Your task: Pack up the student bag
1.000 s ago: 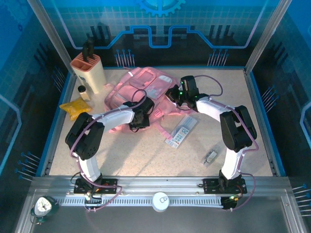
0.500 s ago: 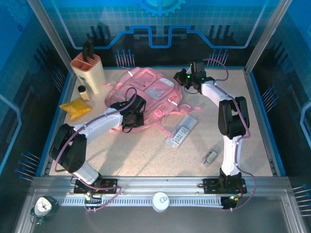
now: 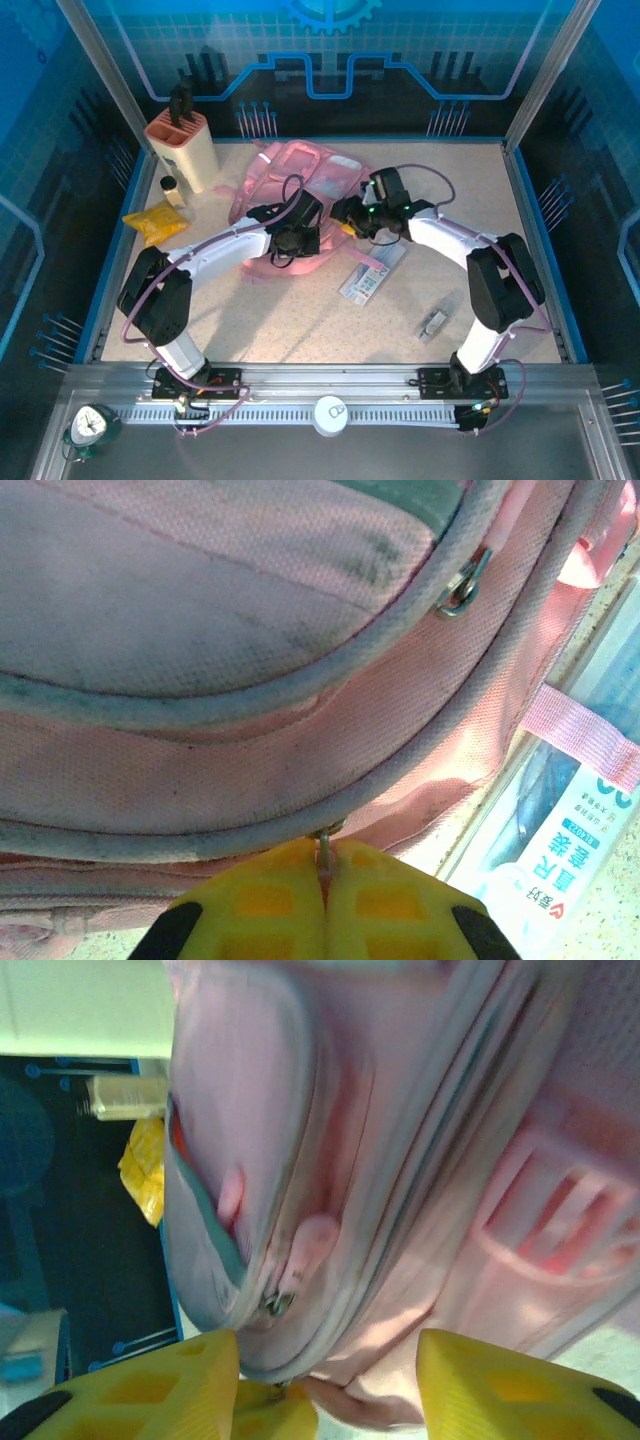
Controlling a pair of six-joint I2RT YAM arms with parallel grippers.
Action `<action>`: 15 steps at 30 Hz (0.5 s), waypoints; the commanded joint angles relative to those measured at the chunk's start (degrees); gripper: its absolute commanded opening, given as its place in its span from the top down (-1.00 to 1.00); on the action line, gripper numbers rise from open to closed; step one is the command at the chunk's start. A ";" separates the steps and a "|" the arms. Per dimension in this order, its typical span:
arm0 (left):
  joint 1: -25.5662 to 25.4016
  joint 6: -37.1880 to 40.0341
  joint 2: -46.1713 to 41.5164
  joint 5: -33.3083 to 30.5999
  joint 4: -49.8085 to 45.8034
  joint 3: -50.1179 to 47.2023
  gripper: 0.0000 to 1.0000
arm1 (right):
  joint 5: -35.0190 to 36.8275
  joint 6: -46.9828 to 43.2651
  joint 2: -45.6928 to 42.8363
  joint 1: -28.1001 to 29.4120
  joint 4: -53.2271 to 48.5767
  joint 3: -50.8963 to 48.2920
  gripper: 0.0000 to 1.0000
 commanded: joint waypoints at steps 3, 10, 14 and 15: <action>0.14 -0.45 -0.71 0.57 1.28 -0.08 1.00 | 1.04 8.10 4.00 3.79 7.63 -0.07 0.01; 0.34 1.84 -1.25 1.20 0.75 0.00 1.00 | 5.48 5.64 9.89 5.25 5.32 6.88 0.84; 2.23 3.91 -3.90 -2.80 -3.55 -2.10 1.00 | 7.83 0.78 7.95 3.57 1.71 6.89 1.00; 3.26 4.66 -4.88 -3.48 -4.51 -3.33 1.00 | 7.35 -0.06 7.01 2.53 1.64 6.26 1.00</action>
